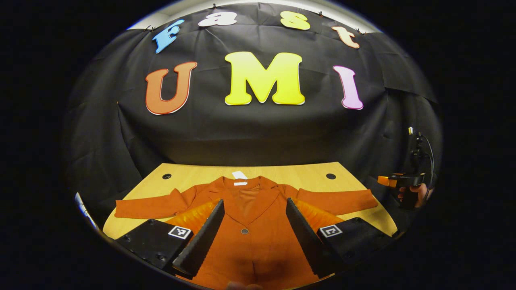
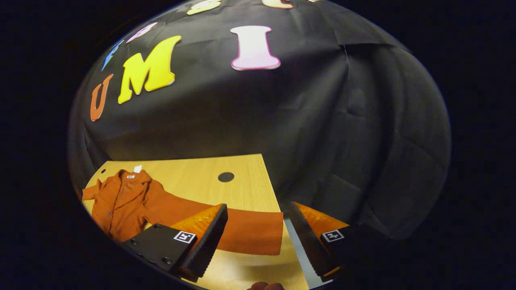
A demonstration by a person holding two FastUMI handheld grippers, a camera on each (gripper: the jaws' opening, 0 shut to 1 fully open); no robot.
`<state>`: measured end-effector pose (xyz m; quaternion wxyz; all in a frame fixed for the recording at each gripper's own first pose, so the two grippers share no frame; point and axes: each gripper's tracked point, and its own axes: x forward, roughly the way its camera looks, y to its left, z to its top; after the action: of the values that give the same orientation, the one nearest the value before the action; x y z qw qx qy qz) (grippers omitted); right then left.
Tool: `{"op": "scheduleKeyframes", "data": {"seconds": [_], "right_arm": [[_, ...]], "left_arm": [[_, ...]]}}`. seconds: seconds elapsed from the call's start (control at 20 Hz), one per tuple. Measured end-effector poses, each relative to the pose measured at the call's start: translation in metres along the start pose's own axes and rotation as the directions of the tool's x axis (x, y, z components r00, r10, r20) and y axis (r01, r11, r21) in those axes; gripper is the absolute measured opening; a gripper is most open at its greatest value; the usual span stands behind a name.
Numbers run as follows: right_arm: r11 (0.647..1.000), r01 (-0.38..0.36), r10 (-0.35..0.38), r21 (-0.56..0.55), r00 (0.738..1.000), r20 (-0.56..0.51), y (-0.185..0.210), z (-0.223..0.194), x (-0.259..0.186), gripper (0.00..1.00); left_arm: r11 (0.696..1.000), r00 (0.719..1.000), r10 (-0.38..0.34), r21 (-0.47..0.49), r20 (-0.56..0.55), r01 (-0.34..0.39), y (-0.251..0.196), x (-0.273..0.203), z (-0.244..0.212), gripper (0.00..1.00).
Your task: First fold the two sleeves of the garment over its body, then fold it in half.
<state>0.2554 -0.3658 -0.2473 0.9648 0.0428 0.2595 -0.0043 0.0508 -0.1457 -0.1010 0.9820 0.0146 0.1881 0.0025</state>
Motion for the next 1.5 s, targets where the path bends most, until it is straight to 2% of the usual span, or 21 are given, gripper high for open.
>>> {"op": "scheduleKeyframes", "data": {"seconds": [0.15, 0.35, 0.45, 0.6, 0.7, 0.75, 0.85, 1.05, 1.1, 1.2, 1.35, 1.5], "right_arm": [[1.000, -0.027, 0.028, 0.007, 0.995, -0.097, -0.015, -0.035, 0.051, 0.98], [0.999, -0.013, 0.019, 0.040, 0.991, -0.134, -0.035, -0.051, 0.091, 0.98], [0.996, -0.028, 0.042, 0.088, 0.987, -0.157, -0.036, -0.058, 0.102, 0.96], [0.986, -0.044, 0.073, 0.158, 0.981, -0.182, -0.034, -0.069, 0.109, 0.98], [0.982, -0.057, 0.090, 0.181, 0.979, -0.181, -0.034, -0.068, 0.108, 0.95], [0.982, -0.066, 0.100, 0.177, 0.977, -0.189, -0.031, -0.072, 0.111, 0.98], [0.987, -0.037, 0.066, 0.154, 0.981, -0.185, -0.038, -0.064, 0.110, 0.75], [0.996, 0.026, -0.007, 0.087, 0.977, -0.212, -0.050, -0.060, 0.094, 0.20], [0.996, 0.014, 0.006, 0.089, 0.976, -0.216, -0.047, -0.057, 0.091, 0.06], [0.993, 0.020, 0.007, 0.115, 0.974, -0.226, -0.041, -0.050, 0.082, 0.06], [0.987, 0.022, 0.007, 0.161, 0.984, -0.175, -0.025, -0.012, 0.062, 0.06], [0.984, -0.010, 0.035, 0.179, 0.991, -0.132, 0.011, 0.028, 0.024, 0.06]], "left_arm": [[0.998, 0.999, 0.030, 0.047, -0.025, -0.028, -0.001, 0.000, -0.004, 0.99], [0.996, 0.998, 0.041, 0.076, -0.047, -0.037, -0.007, 0.004, -0.007, 0.99], [0.995, 0.998, 0.036, 0.093, -0.043, -0.032, -0.013, 0.007, -0.004, 0.99], [0.992, 0.999, 0.016, 0.122, -0.048, -0.010, -0.024, 0.013, -0.005, 0.99], [0.992, 0.999, 0.000, 0.129, -0.053, 0.007, -0.031, 0.016, -0.004, 0.99], [0.991, 0.999, -0.007, 0.131, -0.052, 0.013, -0.033, 0.017, -0.003, 0.99], [0.991, 0.999, -0.014, 0.133, -0.052, 0.021, -0.035, 0.019, -0.003, 0.99], [0.991, 0.999, -0.024, 0.130, -0.048, 0.030, -0.033, 0.018, -0.001, 0.99], [0.991, 0.999, -0.024, 0.129, -0.044, 0.029, -0.031, 0.019, 0.000, 0.99], [0.992, 0.999, -0.021, 0.124, -0.039, 0.026, -0.024, 0.019, 0.002, 0.99], [0.994, 1.000, -0.015, 0.107, -0.020, 0.017, -0.008, 0.015, 0.005, 0.99], [0.995, 1.000, -0.014, 0.099, 0.009, 0.013, 0.012, 0.011, 0.007, 0.99]]}}
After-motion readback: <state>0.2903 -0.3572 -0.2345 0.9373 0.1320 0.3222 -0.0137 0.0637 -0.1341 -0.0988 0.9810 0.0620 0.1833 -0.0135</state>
